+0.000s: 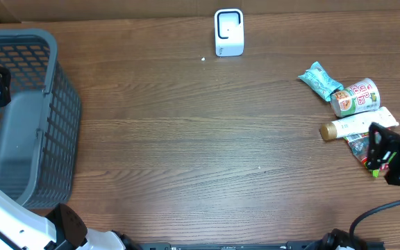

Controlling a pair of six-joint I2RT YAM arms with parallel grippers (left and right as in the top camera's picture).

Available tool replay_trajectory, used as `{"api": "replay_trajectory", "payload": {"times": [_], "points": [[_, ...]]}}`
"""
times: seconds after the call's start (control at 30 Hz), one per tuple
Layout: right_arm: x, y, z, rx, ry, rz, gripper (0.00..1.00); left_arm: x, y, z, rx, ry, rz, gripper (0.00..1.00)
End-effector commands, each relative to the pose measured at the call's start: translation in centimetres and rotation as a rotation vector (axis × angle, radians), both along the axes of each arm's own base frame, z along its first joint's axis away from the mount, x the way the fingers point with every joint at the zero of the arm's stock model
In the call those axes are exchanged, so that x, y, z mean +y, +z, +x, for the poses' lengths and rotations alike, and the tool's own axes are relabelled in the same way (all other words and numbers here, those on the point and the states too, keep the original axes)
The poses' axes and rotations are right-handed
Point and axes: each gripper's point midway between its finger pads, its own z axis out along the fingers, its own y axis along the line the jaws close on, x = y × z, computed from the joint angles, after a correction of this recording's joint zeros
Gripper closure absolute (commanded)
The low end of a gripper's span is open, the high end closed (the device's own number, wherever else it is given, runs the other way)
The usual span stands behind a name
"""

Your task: Scan the item barcode

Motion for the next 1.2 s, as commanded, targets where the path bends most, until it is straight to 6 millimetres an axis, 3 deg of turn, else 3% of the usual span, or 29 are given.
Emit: {"api": "replay_trajectory", "payload": {"times": [0.0, 0.13, 0.27, 0.43, 0.73, 0.9, 1.17], "points": [[1.5, -1.6, 0.7, -0.102, 0.095, -0.062, 0.00, -0.3, 0.1, 0.3, -0.006, -0.029, 0.009, 0.00], [3.4, -4.8, 3.2, -0.342, 0.192, -0.140, 0.00, -0.3, 0.1, 0.3, -0.006, -0.029, 0.009, 0.00], [4.8, -9.5, 4.6, -0.547, 0.239, -0.127, 0.00, -0.3, 0.1, 0.3, -0.006, -0.028, 0.009, 0.00], [5.7, -14.6, 4.8, -0.583, 0.276, -0.121, 0.00, -0.3, 0.1, 0.3, -0.006, -0.029, 0.009, 0.00], [5.4, -17.5, 4.4, -0.650, 0.249, -0.138, 0.00, -0.3, 0.1, 0.3, -0.006, -0.029, 0.009, 0.00], [5.4, -20.9, 4.9, -0.584, 0.253, -0.128, 0.00, -0.3, 0.1, 0.3, -0.006, -0.029, 0.009, 0.00], [5.3, -20.8, 4.9, -0.587, 0.252, -0.127, 0.00, -0.3, 0.1, 0.3, -0.006, -0.029, 0.009, 0.00]]}}
